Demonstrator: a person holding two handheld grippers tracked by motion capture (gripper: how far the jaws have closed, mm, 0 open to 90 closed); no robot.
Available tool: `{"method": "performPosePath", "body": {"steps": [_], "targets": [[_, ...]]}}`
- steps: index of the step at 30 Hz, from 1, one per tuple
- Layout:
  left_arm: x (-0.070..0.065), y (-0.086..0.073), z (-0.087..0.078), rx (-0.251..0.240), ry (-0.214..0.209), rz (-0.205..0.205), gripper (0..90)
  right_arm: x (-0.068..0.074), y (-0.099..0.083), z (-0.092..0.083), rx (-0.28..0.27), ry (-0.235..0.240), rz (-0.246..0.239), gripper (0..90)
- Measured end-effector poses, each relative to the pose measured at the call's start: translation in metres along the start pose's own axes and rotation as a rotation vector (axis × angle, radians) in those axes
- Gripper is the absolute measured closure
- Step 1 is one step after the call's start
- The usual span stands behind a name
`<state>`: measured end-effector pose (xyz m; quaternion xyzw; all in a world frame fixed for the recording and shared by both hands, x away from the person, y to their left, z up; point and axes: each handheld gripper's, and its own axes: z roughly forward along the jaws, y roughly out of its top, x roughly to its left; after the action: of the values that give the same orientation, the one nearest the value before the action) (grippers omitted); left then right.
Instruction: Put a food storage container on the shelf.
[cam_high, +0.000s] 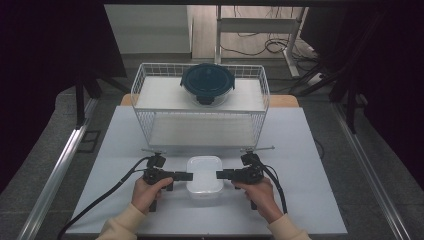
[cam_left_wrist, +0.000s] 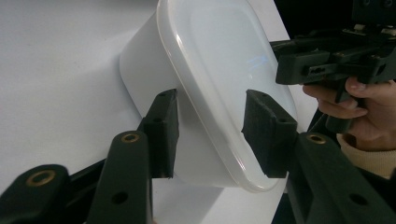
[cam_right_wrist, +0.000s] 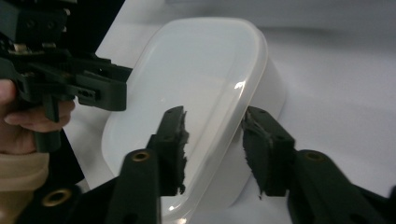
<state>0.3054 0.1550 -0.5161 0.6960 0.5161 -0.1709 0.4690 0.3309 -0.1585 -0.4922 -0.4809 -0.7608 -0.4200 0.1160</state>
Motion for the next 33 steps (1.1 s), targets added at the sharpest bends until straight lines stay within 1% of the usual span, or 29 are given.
{"method": "performPosePath", "body": {"steps": [1,2,4,5,9,11,14,18,19,20,23,28,33], "targets": [[-0.001,0.0,-0.001,-0.011,0.009,0.001,59.6,-0.001,-0.001,-0.001,-0.002,0.006,0.016,62.7],[-0.002,0.0,-0.002,-0.016,0.012,0.001,62.3,-0.002,-0.002,-0.002,-0.009,0.018,0.045,64.6],[-0.004,-0.001,-0.004,-0.028,0.018,0.001,65.7,-0.004,-0.003,-0.004,-0.012,0.04,0.067,67.3],[-0.005,-0.001,-0.004,-0.031,0.017,0.002,66.5,-0.004,-0.003,-0.005,-0.015,0.043,0.073,68.0],[-0.009,-0.003,-0.008,-0.046,0.024,0.006,69.5,0.0,-0.006,-0.01,-0.031,0.042,0.068,70.8],[-0.012,-0.004,-0.01,-0.06,0.029,0.012,71.2,0.002,-0.006,-0.012,-0.04,0.051,0.068,73.0],[-0.016,-0.005,-0.013,-0.072,0.04,0.027,73.6,0.005,-0.008,-0.017,-0.06,0.063,0.054,76.5],[-0.019,-0.007,-0.016,-0.08,0.038,0.043,77.4,0.008,-0.01,-0.021,-0.076,0.068,0.037,79.8],[-0.02,-0.007,-0.016,-0.082,0.039,0.048,78.1,0.008,-0.01,-0.022,-0.079,0.064,0.031,80.2],[-0.02,-0.007,-0.017,-0.078,0.04,0.053,78.4,0.009,-0.011,-0.023,-0.083,0.057,0.014,80.2],[-0.021,-0.008,-0.018,-0.078,0.043,0.064,78.6,0.011,-0.011,-0.023,-0.085,0.052,-0.005,80.2],[-0.024,-0.008,-0.022,-0.089,0.027,0.081,79.0,0.014,-0.01,-0.026,-0.091,0.056,-0.03,80.2],[-0.029,-0.008,-0.028,-0.107,0.007,0.1,79.5,0.019,-0.008,-0.032,-0.106,0.062,-0.066,80.1]]}}
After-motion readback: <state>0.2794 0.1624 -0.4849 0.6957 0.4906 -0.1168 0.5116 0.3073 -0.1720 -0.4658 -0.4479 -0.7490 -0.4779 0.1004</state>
